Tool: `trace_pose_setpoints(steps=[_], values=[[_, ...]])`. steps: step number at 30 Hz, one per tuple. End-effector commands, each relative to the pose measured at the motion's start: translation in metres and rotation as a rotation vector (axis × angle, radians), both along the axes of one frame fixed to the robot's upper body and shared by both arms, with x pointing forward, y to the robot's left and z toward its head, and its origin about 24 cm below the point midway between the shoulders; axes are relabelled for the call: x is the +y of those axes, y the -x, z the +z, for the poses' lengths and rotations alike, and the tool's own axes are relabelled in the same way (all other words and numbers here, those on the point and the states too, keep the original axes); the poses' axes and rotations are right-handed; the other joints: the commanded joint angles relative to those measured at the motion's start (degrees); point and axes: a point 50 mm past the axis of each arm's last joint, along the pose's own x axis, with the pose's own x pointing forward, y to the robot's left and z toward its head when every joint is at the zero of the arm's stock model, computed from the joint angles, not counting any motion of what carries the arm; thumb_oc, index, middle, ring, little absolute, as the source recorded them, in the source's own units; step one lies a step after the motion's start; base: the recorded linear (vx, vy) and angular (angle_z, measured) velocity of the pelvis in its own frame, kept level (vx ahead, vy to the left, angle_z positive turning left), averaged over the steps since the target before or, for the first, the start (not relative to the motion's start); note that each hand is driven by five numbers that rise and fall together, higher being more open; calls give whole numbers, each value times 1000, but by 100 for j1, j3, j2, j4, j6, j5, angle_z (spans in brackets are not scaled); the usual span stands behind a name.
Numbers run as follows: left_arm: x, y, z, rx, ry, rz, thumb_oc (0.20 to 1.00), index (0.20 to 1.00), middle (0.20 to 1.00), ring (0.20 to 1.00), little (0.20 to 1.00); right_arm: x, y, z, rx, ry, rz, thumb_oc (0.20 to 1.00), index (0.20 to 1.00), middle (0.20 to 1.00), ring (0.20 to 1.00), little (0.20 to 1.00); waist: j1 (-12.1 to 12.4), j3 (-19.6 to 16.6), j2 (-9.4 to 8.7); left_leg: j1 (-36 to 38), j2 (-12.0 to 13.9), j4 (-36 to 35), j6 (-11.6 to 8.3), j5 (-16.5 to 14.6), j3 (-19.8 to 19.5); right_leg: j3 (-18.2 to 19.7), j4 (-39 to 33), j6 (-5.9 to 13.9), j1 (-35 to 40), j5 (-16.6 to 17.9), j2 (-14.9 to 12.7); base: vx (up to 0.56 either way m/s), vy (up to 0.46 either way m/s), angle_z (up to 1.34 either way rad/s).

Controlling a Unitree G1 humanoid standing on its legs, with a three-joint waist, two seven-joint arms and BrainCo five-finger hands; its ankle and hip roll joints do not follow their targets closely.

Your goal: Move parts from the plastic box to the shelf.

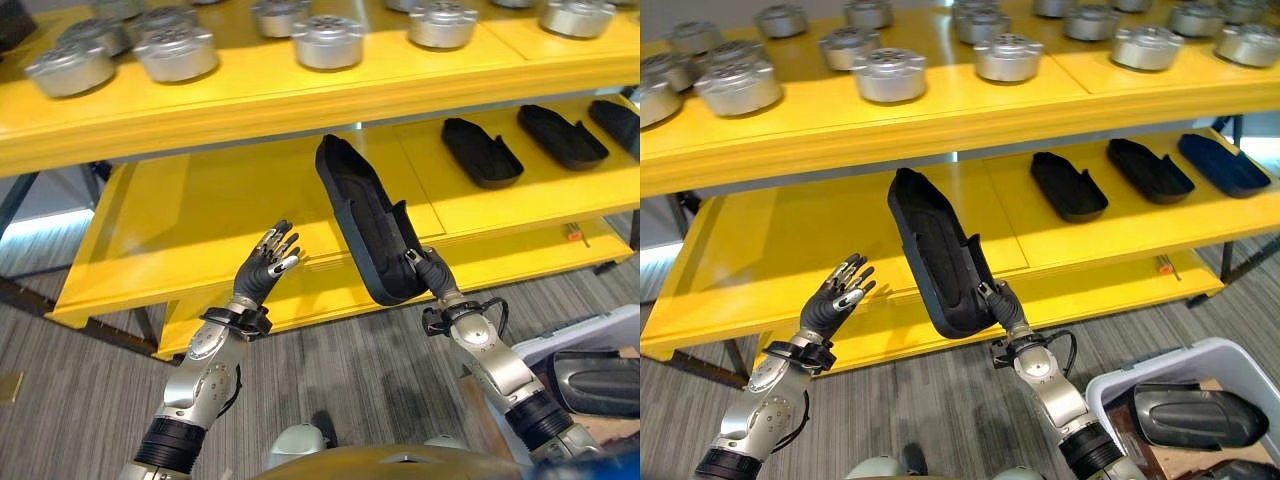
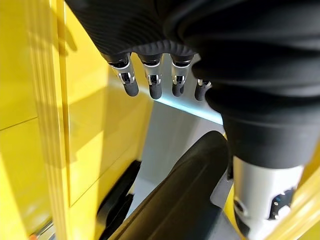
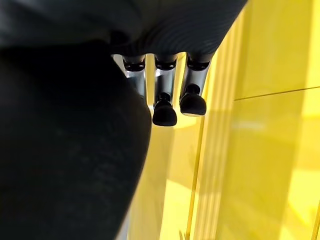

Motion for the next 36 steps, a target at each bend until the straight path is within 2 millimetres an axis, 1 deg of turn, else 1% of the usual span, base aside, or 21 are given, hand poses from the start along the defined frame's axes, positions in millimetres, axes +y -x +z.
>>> trace_pose_setpoints(steps=[1,2,5,6,9,10,13,16,17,19,20,23,25,26,29,30,31,32,34,35,36], values=[[-5,-3,33,-210,6,-21,1000,1000,1000,1000,1000,9,-17,42,-193,-58,2,200,200,200,200,200,63,77,204,466,155,-450,-261,183,-145,65,681,312,-331,-651,249,17,290,17],[-4,-5,33,-205,29,-40,1000,1000,1000,1000,1000,4,-14,40,-182,-52,-19,200,200,200,200,200,-104,83,146,442,92,-450,-229,114,-238,417,359,319,-486,-702,591,50,166,47],[-5,-7,33,-198,30,-63,1000,1000,1000,1000,1000,-6,-11,37,-174,-41,-44,200,200,200,200,200,-284,84,32,453,53,-450,-226,21,-300,751,-110,412,-643,-544,843,112,-23,99],[-9,-8,31,-181,35,-75,1000,1000,1000,1000,1000,-14,-12,37,-168,-56,-61,200,200,200,200,200,-344,111,-92,501,45,-450,-258,-80,-313,886,-556,569,-785,-130,857,157,-130,74],[-16,-8,29,-162,59,-104,1000,1000,1000,1000,1000,-18,-12,36,-160,-67,-81,200,200,200,200,200,-407,142,-160,549,56,-450,-267,-152,-389,1079,-805,661,-886,101,876,126,-131,48],[-19,-8,29,-160,58,-117,1000,1000,1000,1000,1000,-20,-12,36,-156,-70,-90,200,200,200,200,200,-434,163,-208,516,45,-450,-242,-81,-367,1121,-900,613,-966,267,865,130,-166,36],[-29,-6,27,-146,59,-149,1000,1000,1000,1000,1000,-22,-11,33,-141,-75,-106,200,200,200,200,200,-531,217,-258,605,42,-450,-225,-171,-503,1473,-966,682,-1106,489,838,151,-155,59],[-38,-6,25,-128,55,-177,1000,1000,1000,1000,1000,-27,-8,30,-135,-66,-112,200,200,200,200,200,-634,207,-281,663,73,-450,-218,-168,-607,1717,-905,625,-1114,313,960,258,-255,64],[-39,-3,22,-117,56,-176,1000,1000,1000,1000,1000,-28,-8,29,-131,-55,-115,200,200,200,200,200,-594,193,-264,794,150,-450,-273,-244,-515,1535,-815,616,-985,20,1023,259,-253,73],[-39,-2,22,-115,59,-173,1000,1000,1000,1000,1000,-29,-9,28,-127,-50,-120,200,200,200,200,200,-569,188,-262,814,186,-424,-288,-245,-452,1425,-768,574,-929,-145,1070,183,-249,18],[-40,-1,21,-109,57,-164,1000,1000,1000,1000,1000,-30,-9,25,-114,-38,-145,200,200,200,200,200,-557,185,-269,776,223,-321,-278,-210,-388,1344,-665,429,-899,-310,1123,151,-265,-11],[-38,2,19,-99,59,-133,1000,1000,1000,1000,1000,-38,-9,19,-85,-5,-199,200,200,200,200,200,-560,137,-269,766,286,-154,-295,-282,-334,1264,-608,234,-698,-575,1248,180,-242,-11],[-36,3,19,-98,75,-119,1000,1000,1000,1000,1000,-43,-8,16,-71,15,-229,200,200,200,200,200,-572,105,-243,809,317,-62,-330,-411,-341,1246,-617,192,-517,-759,1325,226,-227,-7],[-35,3,20,-101,91,-105,1000,1000,1000,1000,1000,-49,-7,13,-52,20,-271,200,200,200,200,200,-593,87,-231,795,344,70,-338,-481,-262,1205,-625,112,-420,-850,1381,217,-258,-8],[-35,3,22,-87,148,-96,1000,1000,1000,1000,1000,-56,-7,8,-21,-2,-329,200,200,200,200,200,-623,78,-212,723,361,360,-339,-608,-183,1182,-585,-3,-360,-962,1461,111,-257,1],[-36,3,23,-76,192,-96,1000,1000,1000,1000,1000,-59,-8,6,-7,-3,-352,200,200,200,200,200,-651,85,-209,644,344,704,-325,-758,-116,1180,-572,-81,-333,-1020,1514,85,-260,-2],[-36,3,23,-77,202,-93,1000,1000,1000,1000,1000,-61,-8,6,-4,-3,-362,200,200,200,200,200,-671,85,-200,600,359,892,-329,-785,-56,1169,-567,-121,-328,-1056,1534,70,-239,-7],[-37,3,24,-77,207,-89,1000,1000,1000,1000,1000,-62,-8,5,-1,-1,-366,200,200,200,200,200,-689,83,-190,549,404,1075,-351,-772,10,1153,-562,-167,-322,-1101,1559,36,-154,-5],[-38,3,24,-74,217,-74,1000,1000,1000,1000,1000,-66,-7,5,2,4,-378,200,200,200,200,200,-744,94,-170,390,559,1556,-463,-587,175,1116,-570,-285,-287,-1207,1607,6,-165,1],[-40,2,25,-81,212,-69,1000,1000,1000,1000,1000,-68,-6,6,-2,5,-383,200,200,200,200,200,-754,156,-169,69,787,2123,-648,-237,203,1135,-589,-399,-228,-1262,1667,-19,-167,4],[-40,2,26,-83,208,-68,1000,1000,1000,1000,1000,-68,-7,6,-2,5,-386,200,200,200,200,200,-756,171,-156,-57,878,2296,-719,-146,176,1138,-597,-440,-222,-1277,1706,-27,-148,10]])
